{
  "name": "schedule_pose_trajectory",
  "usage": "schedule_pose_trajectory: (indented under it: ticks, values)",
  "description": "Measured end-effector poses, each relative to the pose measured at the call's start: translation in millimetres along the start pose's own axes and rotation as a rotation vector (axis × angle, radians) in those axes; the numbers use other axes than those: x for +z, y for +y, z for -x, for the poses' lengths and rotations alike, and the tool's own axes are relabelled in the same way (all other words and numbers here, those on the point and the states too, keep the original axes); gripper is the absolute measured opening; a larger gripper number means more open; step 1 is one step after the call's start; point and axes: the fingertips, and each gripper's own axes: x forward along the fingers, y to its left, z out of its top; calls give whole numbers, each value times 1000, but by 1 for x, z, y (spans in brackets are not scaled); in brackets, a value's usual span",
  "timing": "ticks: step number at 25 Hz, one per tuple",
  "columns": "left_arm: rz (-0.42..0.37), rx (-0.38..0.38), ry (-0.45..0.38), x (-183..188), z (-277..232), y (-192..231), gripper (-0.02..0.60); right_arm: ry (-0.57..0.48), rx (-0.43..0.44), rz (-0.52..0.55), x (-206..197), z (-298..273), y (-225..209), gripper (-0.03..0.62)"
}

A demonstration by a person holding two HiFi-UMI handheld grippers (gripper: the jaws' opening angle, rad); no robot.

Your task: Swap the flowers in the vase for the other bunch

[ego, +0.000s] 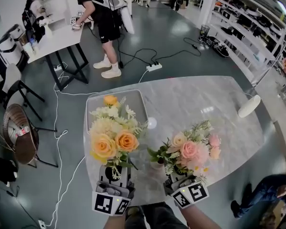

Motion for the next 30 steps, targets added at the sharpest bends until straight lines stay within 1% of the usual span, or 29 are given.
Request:
schedule_pose_trajectory:
  ticks: [7, 16, 20, 24, 30]
  values:
    - [12, 23, -1, 2, -5, -1, 58, 22, 15, -19, -3, -7, -5, 72]
    - [27, 24, 15, -6, -4, 3, 58, 43, 25, 6, -17, -11, 8, 74]
    - [34, 22, 20, -8, -3, 5, 58, 37, 40, 23, -14, -17, 14, 74]
    - [41, 25, 23, -9, -3, 5, 58, 38, 37, 30, -12, -14, 13, 74]
    - [53, 20, 26, -10, -2, 5, 58, 55, 51, 45, -13, -9, 18, 104]
